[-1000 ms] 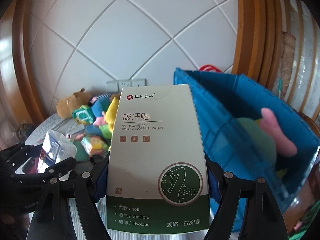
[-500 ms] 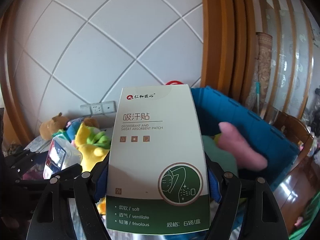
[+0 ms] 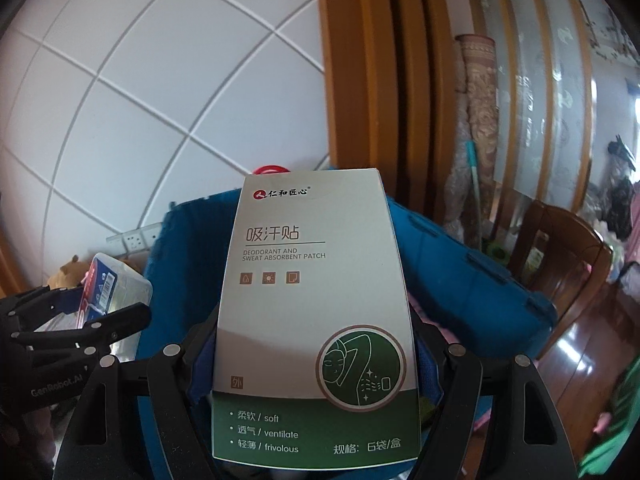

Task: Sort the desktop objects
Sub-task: 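Carry both boxes over the blue crate, lower them inside and release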

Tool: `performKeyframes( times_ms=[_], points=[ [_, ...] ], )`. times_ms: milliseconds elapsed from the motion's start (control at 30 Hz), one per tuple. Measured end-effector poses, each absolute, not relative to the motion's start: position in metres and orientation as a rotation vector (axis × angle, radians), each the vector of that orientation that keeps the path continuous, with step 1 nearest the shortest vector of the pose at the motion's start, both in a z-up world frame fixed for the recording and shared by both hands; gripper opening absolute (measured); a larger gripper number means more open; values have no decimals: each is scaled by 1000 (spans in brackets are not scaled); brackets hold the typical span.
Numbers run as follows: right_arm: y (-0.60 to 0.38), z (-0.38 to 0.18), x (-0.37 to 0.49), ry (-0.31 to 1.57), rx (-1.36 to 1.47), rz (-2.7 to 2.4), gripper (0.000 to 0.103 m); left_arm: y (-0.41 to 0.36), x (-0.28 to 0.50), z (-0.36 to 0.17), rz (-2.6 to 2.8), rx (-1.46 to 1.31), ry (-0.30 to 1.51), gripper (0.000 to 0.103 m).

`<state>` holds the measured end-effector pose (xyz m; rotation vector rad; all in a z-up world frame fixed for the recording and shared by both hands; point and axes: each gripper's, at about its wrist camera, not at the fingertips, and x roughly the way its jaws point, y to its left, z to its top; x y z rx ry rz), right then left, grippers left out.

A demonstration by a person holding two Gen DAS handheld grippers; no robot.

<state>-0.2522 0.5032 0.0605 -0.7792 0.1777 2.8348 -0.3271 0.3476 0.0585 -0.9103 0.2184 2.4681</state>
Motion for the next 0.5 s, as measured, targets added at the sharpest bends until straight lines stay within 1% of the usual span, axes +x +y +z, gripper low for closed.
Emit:
performKeyframes(
  times_ms=[200,367,500],
  points=[
    [551,36,-268,245,-857,2789,77,386,-345,43,2435,-1007,266,61],
    [570,16,-283,277,-937,2748,77,403,-358,26,2411,-1102,296,61],
    [582,6,-290,297,-979,2717,78,409,-359,23,2429,-1115,330,62]
  ],
)
